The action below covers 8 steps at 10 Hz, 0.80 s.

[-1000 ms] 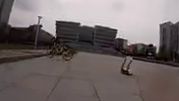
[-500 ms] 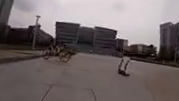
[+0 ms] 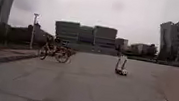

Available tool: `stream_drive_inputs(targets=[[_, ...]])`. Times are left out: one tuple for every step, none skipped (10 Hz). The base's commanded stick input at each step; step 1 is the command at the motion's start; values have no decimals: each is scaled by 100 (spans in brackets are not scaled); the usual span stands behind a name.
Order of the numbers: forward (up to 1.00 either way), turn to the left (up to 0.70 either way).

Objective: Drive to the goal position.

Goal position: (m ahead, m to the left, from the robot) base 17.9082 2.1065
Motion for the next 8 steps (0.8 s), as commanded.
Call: stream_drive_inputs(targets=[[100, 0], [100, 0], [100, 0], [100, 0], [100, 0], [100, 0], [100, 0], [100, 0]])
